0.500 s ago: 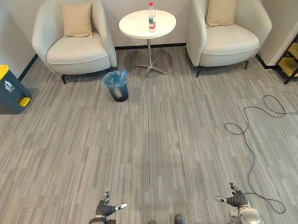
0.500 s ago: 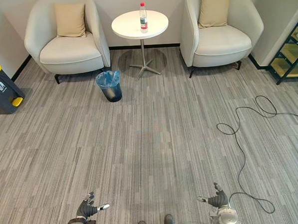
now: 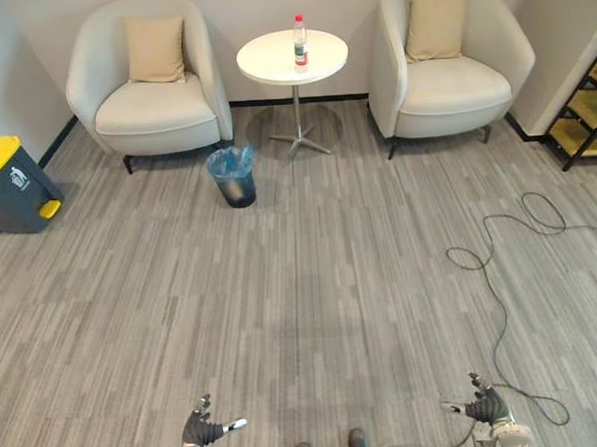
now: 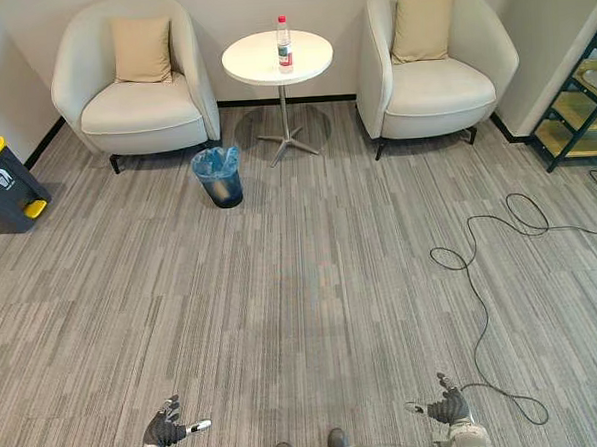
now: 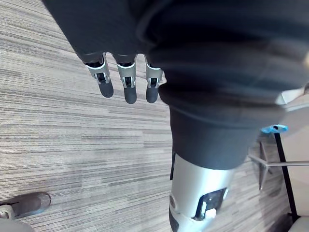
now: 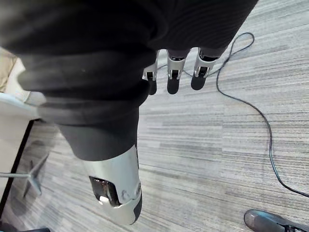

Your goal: Gather rubbish on tea table into small bin, then transfer packed bag to large trash can.

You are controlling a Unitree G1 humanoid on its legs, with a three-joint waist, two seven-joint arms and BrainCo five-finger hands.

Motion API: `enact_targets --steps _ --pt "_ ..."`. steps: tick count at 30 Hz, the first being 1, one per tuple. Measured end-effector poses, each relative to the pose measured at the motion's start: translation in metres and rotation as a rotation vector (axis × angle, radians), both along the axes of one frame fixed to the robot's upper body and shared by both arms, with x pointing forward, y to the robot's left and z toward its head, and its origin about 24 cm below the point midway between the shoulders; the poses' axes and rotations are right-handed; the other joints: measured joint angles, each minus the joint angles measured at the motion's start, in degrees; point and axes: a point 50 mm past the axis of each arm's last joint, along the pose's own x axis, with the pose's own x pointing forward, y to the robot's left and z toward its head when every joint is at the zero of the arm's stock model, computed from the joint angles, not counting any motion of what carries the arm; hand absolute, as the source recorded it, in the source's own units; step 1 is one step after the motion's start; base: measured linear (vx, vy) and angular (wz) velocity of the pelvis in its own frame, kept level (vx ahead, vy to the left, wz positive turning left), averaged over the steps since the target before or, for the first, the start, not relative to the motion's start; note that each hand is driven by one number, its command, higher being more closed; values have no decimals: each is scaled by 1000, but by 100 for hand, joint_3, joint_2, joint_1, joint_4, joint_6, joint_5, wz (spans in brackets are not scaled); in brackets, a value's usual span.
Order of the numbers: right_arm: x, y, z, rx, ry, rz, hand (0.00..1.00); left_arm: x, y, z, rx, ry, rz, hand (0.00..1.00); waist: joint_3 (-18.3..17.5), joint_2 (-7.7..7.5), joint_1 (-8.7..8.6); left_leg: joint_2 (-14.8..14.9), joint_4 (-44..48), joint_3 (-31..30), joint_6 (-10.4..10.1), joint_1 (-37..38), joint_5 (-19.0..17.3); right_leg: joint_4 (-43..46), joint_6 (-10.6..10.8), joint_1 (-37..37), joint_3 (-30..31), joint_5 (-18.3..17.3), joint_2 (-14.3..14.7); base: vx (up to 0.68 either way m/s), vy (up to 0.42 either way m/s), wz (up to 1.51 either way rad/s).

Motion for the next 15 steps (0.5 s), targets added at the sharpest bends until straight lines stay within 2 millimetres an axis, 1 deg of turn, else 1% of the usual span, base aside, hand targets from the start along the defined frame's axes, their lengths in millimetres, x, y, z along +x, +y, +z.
enact_targets --steps 4,7,8,9,10,11,12,13,14,15 --pt "11 -3 4 0 -35 -21 0 7 -1 5 2 -37 -4 0 15 31 17 39 260 93 10 -261 -166 45 3 -155 95 -3 27 41 11 -14" --pt "22 -5 9 -6 -70 -36 0 11 -1 7 -8 -59 12 0 58 107 11 68 591 141 64 -474 -396 189 122 -311 175 -100 44 45 40 -17" --pt "27 -5 11 -3 -88 -47 0 16 -2 11 -6 -86 13 0 79 133 15 72 747 171 94 -623 -504 529 142 -563 224 -293 44 39 55 -20" --pt "33 -4 13 2 -102 -48 0 23 -2 14 -8 -113 23 0 112 147 28 67 915 238 134 -752 -617 1113 197 -900 259 -583 11 36 60 -19" --pt "34 -4 13 3 -104 -48 0 26 -2 16 -6 -127 26 0 144 146 26 60 1022 275 161 -794 -692 1451 266 -1060 265 -757 -17 35 67 -12" --pt "38 -3 14 4 -105 -48 0 32 -2 20 -11 -156 28 0 251 142 19 29 1234 295 199 -810 -928 2205 493 -1334 245 -1072 -82 31 59 -7" --pt "38 -3 14 6 -103 -46 0 34 -2 22 -14 -165 32 0 299 129 19 15 1324 296 221 -799 -1027 2638 555 -1494 206 -1181 -121 55 70 -8" --pt "41 0 14 11 -109 -41 0 38 -2 23 -11 -176 28 0 375 100 19 -24 1456 287 236 -735 -1203 3659 614 -1944 77 -1302 -229 123 60 1" --pt "40 3 13 19 -100 -39 0 40 -1 26 -4 -190 25 0 439 23 -6 -82 1478 278 272 -579 -1344 4366 588 -2247 -85 -1439 -392 164 50 2" --pt "38 3 12 20 -92 -40 0 40 -1 26 -3 -189 24 0 450 13 -14 -88 1475 273 263 -489 -1413 4447 542 -2339 -206 -1482 -452 259 36 -3"
